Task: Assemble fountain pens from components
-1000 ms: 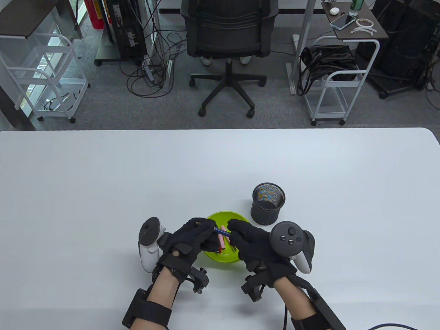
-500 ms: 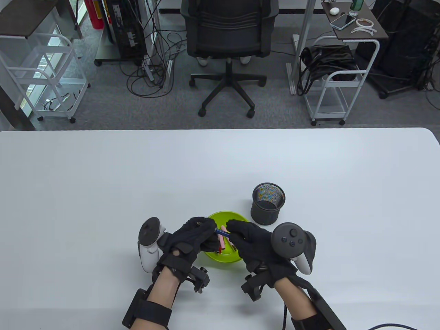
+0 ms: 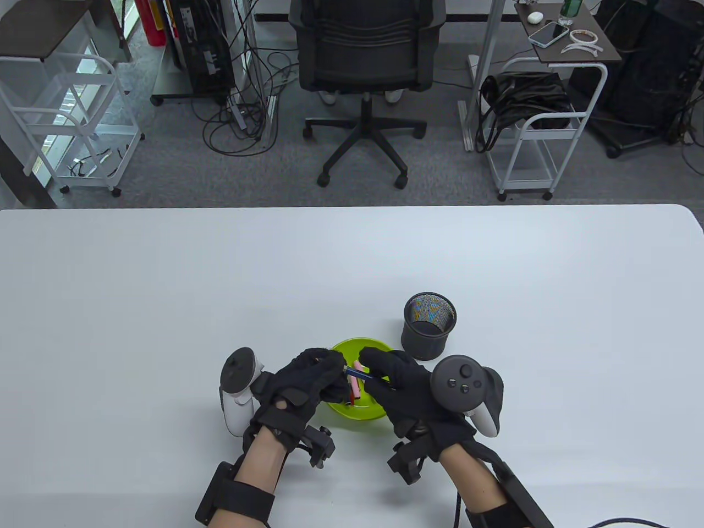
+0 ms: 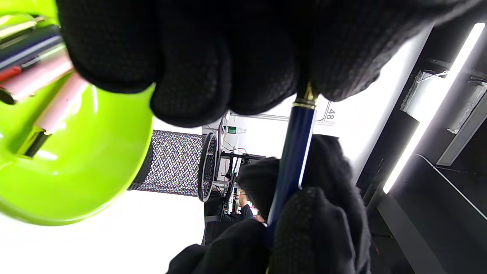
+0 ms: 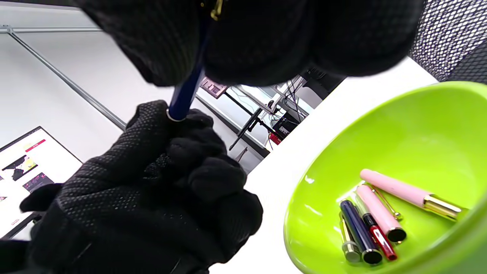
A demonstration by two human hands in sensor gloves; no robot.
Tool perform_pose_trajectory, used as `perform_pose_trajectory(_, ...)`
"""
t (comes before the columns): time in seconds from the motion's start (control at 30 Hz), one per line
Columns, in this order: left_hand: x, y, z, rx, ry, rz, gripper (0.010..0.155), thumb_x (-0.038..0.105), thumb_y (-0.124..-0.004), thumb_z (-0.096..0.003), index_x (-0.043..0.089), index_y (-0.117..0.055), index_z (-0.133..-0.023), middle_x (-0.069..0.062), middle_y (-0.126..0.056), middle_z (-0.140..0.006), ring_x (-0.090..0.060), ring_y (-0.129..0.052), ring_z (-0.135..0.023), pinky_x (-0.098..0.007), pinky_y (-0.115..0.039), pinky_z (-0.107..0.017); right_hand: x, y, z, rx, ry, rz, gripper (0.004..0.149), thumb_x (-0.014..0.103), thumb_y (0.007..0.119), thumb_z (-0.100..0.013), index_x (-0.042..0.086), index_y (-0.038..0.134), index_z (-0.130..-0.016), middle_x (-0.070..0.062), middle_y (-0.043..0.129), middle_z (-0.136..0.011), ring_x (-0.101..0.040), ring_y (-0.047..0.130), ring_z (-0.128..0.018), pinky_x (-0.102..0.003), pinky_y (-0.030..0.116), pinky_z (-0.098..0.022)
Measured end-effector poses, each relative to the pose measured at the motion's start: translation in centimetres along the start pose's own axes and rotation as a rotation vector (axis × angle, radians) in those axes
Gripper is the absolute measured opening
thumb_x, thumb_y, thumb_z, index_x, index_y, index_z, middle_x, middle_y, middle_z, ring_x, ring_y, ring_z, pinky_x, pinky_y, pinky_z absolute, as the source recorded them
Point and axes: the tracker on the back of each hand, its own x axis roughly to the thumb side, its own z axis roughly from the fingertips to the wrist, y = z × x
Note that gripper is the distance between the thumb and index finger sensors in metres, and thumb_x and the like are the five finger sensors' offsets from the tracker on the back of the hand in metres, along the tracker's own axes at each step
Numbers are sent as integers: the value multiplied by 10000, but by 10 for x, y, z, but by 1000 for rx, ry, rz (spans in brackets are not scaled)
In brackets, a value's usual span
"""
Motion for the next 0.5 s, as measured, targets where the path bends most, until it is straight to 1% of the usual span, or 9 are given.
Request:
perform_pose_trajectory(0.03,0,0,0,-3,-3,-7,373,451,-837,-529,223,-803,-823,-28,-926,-711,-240,-964,-595,-511,-803,-511,-2,0,-1,8,11,-3,521,348,749,-468,149,732,-949,-97,948,-688,-170,975,-227,-435,890,-222)
perform_pose_trajectory(0.07,0,-1,-1,-7,-3,-20,373,454,-835,-530,227,-801,-824,-24,-926,-712,-237,-965,-596,-509,-804,-512,-4,1,-1,13,18,-25,505,348,726,-478,133,747,-935,-90,973,-649,-170,982,-200,-433,894,-199)
perform_pose_trajectory(0.1,0,-1,0,-5,-1,-21,373,459,-832,-531,233,-797,-826,-18,-923,-714,-232,-964,-599,-506,-805,-514,-5,1,-1,9,24,-41,504,348,726,-479,129,749,-933,-95,975,-649,-175,986,-202,-436,894,-198)
perform_pose_trajectory(0.13,-1,0,-1,-4,1,-9,374,458,-832,-532,231,-794,-826,-19,-921,-715,-235,-961,-600,-508,-802,-515,-6,1,-1,-1,25,-50,527,373,755,-468,144,745,-942,-110,949,-701,-177,985,-231,-435,892,-211)
perform_pose_trajectory(0.17,-1,0,0,-5,1,-5,372,460,-830,-532,234,-792,-826,-19,-919,-717,-234,-960,-601,-506,-801,-516,-6,1,-1,9,18,-48,575,414,806,-446,181,728,-965,-124,868,-798,-181,965,-283,-435,880,-241)
perform_pose_trajectory(0.23,-1,0,0,-4,0,4,373,463,-828,-533,236,-788,-827,-15,-917,-718,-231,-958,-603,-505,-801,-517,-3,0,-1,40,18,-5,596,403,847,-430,227,705,-981,-111,735,-900,-173,932,-352,-427,866,-286)
perform_pose_trajectory(0.33,-1,-1,0,-10,2,11,372,462,-827,-534,235,-787,-827,-16,-915,-719,-231,-957,-604,-504,-801,-518,-1,1,-1,18,4,18,561,357,851,-427,221,736,-958,-75,803,-828,-165,936,-321,-426,873,-274)
perform_pose_trajectory(0.43,0,-2,0,-18,-6,26,370,458,-831,-534,232,-791,-824,-20,-916,-716,-233,-957,-603,-506,-799,-518,-4,0,-2,11,17,-33,530,373,779,-456,159,751,-940,-92,932,-695,-170,968,-240,-434,889,-226)
perform_pose_trajectory(0.5,1,-2,0,-17,-5,5,371,461,-829,-533,236,-789,-825,-17,-916,-716,-230,-957,-604,-503,-801,-519,-8,1,-2,17,35,-71,522,377,759,-466,134,761,-929,-94,955,-662,-178,981,-217,-439,893,-209)
